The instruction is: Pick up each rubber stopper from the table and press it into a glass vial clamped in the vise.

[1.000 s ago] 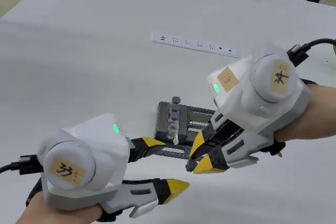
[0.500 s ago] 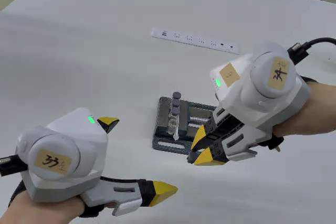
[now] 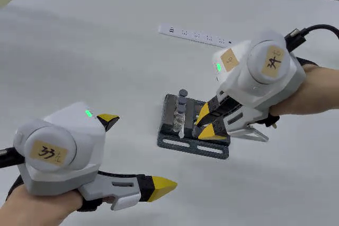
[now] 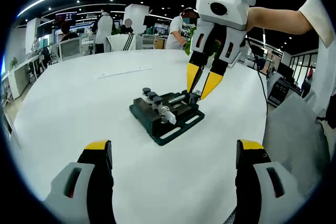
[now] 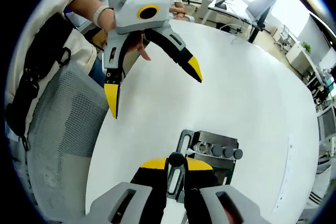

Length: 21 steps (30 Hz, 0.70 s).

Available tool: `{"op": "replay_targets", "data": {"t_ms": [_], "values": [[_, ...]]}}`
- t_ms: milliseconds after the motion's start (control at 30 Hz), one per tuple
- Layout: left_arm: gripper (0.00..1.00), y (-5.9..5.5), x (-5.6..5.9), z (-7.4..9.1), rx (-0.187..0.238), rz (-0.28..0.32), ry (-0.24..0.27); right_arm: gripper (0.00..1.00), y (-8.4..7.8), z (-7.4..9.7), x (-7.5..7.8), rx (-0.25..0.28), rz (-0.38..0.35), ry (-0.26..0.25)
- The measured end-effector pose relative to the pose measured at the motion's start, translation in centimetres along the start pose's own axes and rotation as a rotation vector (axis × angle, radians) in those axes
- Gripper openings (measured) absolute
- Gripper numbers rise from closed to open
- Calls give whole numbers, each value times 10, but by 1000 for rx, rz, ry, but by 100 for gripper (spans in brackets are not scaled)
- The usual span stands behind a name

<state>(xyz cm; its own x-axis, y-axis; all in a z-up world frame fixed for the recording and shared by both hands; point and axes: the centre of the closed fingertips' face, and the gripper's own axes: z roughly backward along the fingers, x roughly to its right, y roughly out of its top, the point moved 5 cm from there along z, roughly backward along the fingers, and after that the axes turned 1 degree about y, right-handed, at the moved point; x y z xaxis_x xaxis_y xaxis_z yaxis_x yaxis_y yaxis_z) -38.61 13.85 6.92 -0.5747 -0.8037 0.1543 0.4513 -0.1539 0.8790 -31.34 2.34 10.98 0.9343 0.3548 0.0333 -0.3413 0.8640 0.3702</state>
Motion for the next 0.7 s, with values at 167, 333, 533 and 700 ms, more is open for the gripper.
{"op": "replay_targets", "data": {"t_ms": [167, 333, 533, 700], "values": [[97, 0, -2, 0, -3, 2, 3, 6, 3, -2, 14, -36, 68, -5], [96, 0, -5, 1, -6, 0, 9, 6, 7, -10, 27, -61, 98, 6], [97, 0, -7, 4, -5, 2, 23, 6, 10, -19, 39, -101, 113, 24], [96, -1, -6, 4, -9, 7, 21, 6, 10, -25, 41, -135, 115, 39]]}}
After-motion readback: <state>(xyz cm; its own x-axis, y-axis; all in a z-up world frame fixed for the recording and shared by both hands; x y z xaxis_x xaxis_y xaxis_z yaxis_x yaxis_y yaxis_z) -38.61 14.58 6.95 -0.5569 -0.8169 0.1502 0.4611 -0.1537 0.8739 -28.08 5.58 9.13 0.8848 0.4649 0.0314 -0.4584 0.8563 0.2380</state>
